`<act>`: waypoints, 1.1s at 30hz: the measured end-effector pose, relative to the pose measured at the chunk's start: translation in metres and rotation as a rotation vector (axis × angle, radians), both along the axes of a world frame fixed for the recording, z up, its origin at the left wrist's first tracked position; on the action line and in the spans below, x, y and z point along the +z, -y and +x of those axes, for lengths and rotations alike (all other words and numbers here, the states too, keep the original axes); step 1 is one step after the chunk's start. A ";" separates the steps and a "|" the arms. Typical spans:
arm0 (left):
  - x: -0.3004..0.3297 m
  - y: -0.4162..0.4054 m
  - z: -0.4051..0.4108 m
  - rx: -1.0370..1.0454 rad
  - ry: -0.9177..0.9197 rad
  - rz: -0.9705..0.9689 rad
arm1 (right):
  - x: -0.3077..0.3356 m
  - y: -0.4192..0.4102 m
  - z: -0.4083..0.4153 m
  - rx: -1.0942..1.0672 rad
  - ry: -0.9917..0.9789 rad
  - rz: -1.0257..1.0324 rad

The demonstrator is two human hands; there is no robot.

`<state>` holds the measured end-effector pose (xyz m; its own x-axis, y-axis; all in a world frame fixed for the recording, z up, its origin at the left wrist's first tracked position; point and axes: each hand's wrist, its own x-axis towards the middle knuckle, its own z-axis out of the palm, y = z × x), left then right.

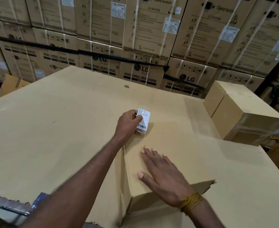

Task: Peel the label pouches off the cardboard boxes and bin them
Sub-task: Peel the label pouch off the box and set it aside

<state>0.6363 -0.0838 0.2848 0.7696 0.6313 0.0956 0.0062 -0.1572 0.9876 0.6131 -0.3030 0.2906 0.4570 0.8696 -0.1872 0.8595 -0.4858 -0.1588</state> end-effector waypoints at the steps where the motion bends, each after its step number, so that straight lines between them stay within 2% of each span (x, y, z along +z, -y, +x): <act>1: -0.002 0.000 0.001 -0.009 -0.008 0.022 | 0.000 0.003 0.009 -0.012 0.003 0.002; 5: -0.004 0.001 0.002 -0.010 -0.013 0.093 | 0.000 0.000 0.053 -0.249 0.027 0.008; 7: -0.006 -0.001 0.004 -0.005 -0.007 0.100 | -0.002 -0.008 0.050 -0.296 0.060 0.008; 12: -0.009 -0.002 0.004 -0.019 0.014 0.168 | -0.002 -0.004 -0.011 -0.058 0.034 0.027; 14: -0.009 -0.001 0.004 -0.033 0.031 0.152 | 0.002 0.006 -0.011 -0.011 0.015 0.025; 21: -0.010 0.001 0.007 -0.058 0.017 0.109 | -0.003 -0.015 0.045 -0.267 0.060 0.005; 25: -0.014 -0.002 0.008 -0.039 0.012 0.104 | 0.001 -0.006 -0.011 -0.040 0.003 0.015; 27: -0.014 -0.001 0.008 -0.046 0.012 0.107 | 0.005 0.010 -0.012 0.014 -0.030 0.008; 33: -0.012 -0.001 0.007 -0.068 0.026 0.092 | -0.001 -0.013 0.052 -0.281 0.054 -0.003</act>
<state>0.6430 -0.0829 0.2728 0.8067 0.5656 0.1715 -0.0330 -0.2467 0.9685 0.6651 -0.2904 0.2897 0.6895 0.7068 -0.1583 0.6981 -0.7067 -0.1150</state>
